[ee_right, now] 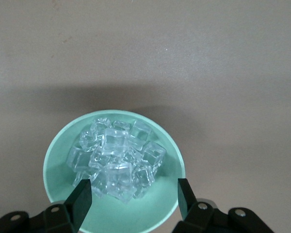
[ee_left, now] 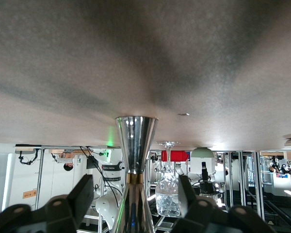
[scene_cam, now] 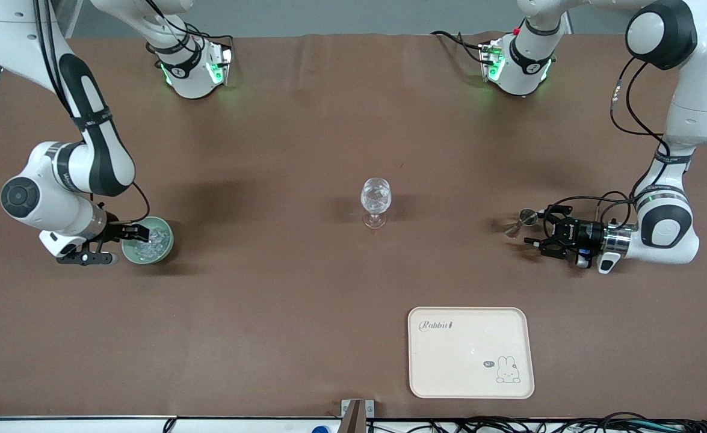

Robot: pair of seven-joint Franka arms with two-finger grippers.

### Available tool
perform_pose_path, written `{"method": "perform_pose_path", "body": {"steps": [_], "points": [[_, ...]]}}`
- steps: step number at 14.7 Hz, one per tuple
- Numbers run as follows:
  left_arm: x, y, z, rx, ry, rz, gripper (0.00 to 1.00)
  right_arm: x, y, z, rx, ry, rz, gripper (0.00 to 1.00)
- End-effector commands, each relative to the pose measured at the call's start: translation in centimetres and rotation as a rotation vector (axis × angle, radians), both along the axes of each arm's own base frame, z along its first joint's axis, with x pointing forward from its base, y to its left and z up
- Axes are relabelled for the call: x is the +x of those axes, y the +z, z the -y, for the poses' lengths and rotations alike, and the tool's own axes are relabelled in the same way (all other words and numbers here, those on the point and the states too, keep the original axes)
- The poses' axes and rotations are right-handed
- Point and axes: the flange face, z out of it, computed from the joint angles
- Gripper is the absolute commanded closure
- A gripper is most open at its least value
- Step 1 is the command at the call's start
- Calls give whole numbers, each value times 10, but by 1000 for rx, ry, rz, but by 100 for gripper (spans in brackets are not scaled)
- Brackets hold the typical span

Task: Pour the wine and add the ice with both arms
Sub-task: 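Lift the jigger with the left gripper while the right gripper grasps ice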

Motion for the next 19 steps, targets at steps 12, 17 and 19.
{"method": "perform_pose_path", "body": {"steps": [12, 17, 19], "points": [[-1, -10, 18, -30, -15, -4, 44, -2, -17, -14, 4, -22, 17, 34], [-2, -10, 21, -38, -22, 7, 60, -1, -20, -12, 2, -24, 21, 40], [-2, -10, 21, -38, -22, 7, 68, -1, -21, -12, 2, -24, 20, 47]]}}
